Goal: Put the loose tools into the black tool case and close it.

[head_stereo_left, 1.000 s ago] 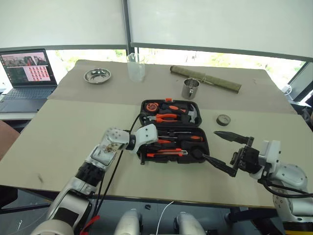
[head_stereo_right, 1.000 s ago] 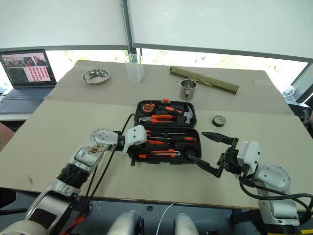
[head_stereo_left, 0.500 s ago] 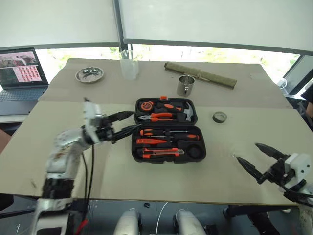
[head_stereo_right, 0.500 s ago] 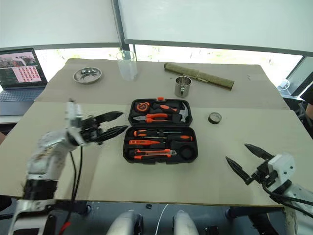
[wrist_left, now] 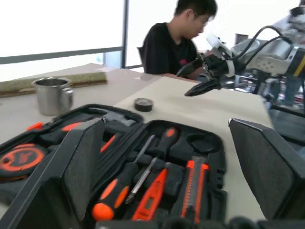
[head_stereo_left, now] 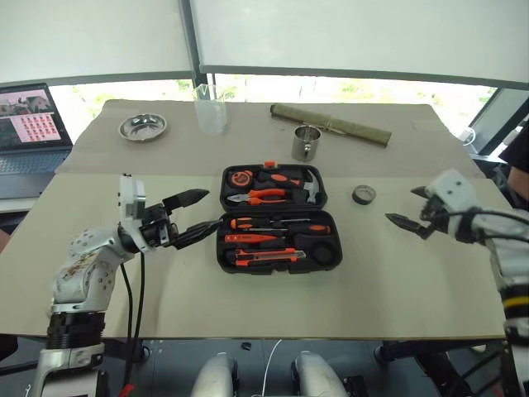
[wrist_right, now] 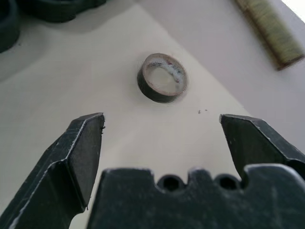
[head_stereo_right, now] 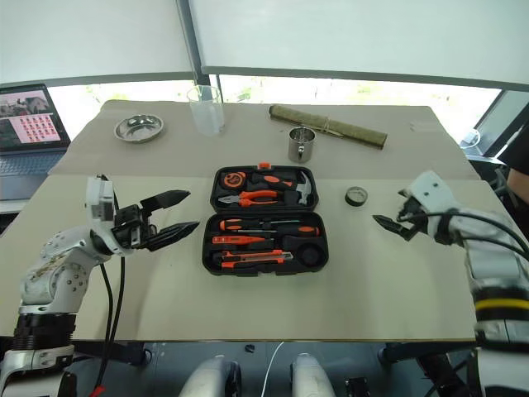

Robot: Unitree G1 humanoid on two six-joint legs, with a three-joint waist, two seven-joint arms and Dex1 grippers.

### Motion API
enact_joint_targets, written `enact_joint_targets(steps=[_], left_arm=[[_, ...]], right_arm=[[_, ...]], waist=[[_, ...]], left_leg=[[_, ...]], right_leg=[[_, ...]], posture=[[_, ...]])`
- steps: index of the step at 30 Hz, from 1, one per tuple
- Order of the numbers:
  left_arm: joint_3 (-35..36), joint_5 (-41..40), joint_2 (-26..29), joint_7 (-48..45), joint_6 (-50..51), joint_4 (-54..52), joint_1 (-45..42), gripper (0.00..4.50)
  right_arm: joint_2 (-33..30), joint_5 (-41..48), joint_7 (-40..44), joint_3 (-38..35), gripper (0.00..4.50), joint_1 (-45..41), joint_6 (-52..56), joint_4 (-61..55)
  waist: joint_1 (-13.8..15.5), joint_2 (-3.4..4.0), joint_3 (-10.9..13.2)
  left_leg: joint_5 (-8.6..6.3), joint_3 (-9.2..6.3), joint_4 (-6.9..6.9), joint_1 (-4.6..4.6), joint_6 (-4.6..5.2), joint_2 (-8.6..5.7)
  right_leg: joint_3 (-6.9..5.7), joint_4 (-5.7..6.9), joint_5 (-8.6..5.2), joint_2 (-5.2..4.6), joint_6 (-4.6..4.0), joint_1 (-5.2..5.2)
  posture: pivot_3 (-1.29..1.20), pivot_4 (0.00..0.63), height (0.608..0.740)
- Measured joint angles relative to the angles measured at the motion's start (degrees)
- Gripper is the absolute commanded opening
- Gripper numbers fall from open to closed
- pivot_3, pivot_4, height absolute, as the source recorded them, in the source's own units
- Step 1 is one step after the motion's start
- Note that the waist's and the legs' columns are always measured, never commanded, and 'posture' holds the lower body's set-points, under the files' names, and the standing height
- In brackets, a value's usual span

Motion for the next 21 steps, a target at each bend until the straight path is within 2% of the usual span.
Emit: enact_joint_targets(steps=[3, 5, 6, 7, 8, 9, 17, 21], left_arm=[[-1.8, 1.1, -1.0, 0.6, -0.3, -0.1, -0.3, 4.46], [-1.9, 1.6, -0.8, 0.9, -0.4, -0.2, -0.3, 4.5], [-2.0, 1.7, -0.8, 0.8, -0.4, -0.3, -0.4, 4.5], [-2.2, 1.7, -0.8, 0.8, -0.4, -0.4, -0.4, 4.5], [-2.3, 1.8, -0.8, 0.8, -0.4, -0.5, -0.4, 4.5], [-2.5, 1.8, -0.7, 0.8, -0.4, -0.5, -0.4, 4.5], [-3.7, 2.8, 1.2, -1.1, -1.3, -2.5, 0.2, 4.5], [-5.0, 4.0, 1.6, -2.5, -2.3, -2.5, 0.6, 4.5]], right_arm=[[3.3, -5.2, 0.6, 5.6, 4.5, -9.0, -3.7, 11.4], [5.1, -8.2, 0.6, 8.4, 3.92, -12.7, -7.5, 18.5], [6.1, -9.5, 0.8, 9.4, 3.87, -14.1, -8.7, 21.3], [7.5, -10.6, 0.9, 10.7, 3.44, -15.7, -9.5, 24.7], [7.9, -10.8, 1.1, 10.9, 3.21, -16.4, -9.8, 25.9], [8.4, -11.6, 1.1, 11.2, 2.67, -17.8, -10.0, 28.2], [10.1, -13.9, -1.3, 11.2, 0.05, -22.9, -10.5, 36.9], [10.0, -13.7, 0.7, 10.5, 0.05, -23.3, -13.1, 37.5]], waist=[[0.1, -0.01, 0.0], [0.4, 0.0, 0.0], [0.4, 0.0, 0.0], [0.4, 0.0, 0.0], [0.4, 0.0, 0.0], [0.3, 0.0, 0.0], [-0.2, 0.03, 0.0], [-0.2, 0.04, 0.0]], left_leg=[[0.01, -0.03, 0.02, -0.51, -0.01, -0.02], [0.0, -0.02, 0.02, -0.59, -0.03, -0.02], [-0.01, -0.03, 0.01, -0.59, -0.03, -0.02], [-0.01, -0.04, 0.01, -0.59, -0.04, -0.02], [-0.01, -0.06, 0.02, -0.59, -0.04, -0.02], [-0.01, -0.11, 0.03, -0.59, -0.05, -0.02], [-0.01, -0.24, 0.03, -0.51, -0.06, -0.02], [-0.01, -0.24, 0.03, -0.51, -0.06, -0.02]], right_leg=[[-0.03, 0.03, 0.02, -0.06, 0.01, -0.5], [-0.07, 0.0, 0.02, -0.1, 0.01, -0.55], [-0.06, 0.01, 0.02, -0.12, 0.01, -0.55], [-0.05, 0.01, 0.03, -0.14, 0.03, -0.54], [-0.03, 0.01, 0.04, -0.15, 0.04, -0.54], [-0.03, 0.01, 0.05, -0.16, 0.06, -0.53], [-0.03, 0.07, 0.06, -0.15, 0.06, -0.53], [-0.03, 0.07, 0.06, -0.14, 0.06, -0.53]], posture=[[0.0, 0.15, 0.74], [0.0, 0.15, 0.74], [0.0, 0.15, 0.74], [0.0, 0.15, 0.74], [0.0, 0.15, 0.74], [0.0, 0.15, 0.74], [0.0, 0.15, 0.74], [0.0, 0.15, 0.74]])
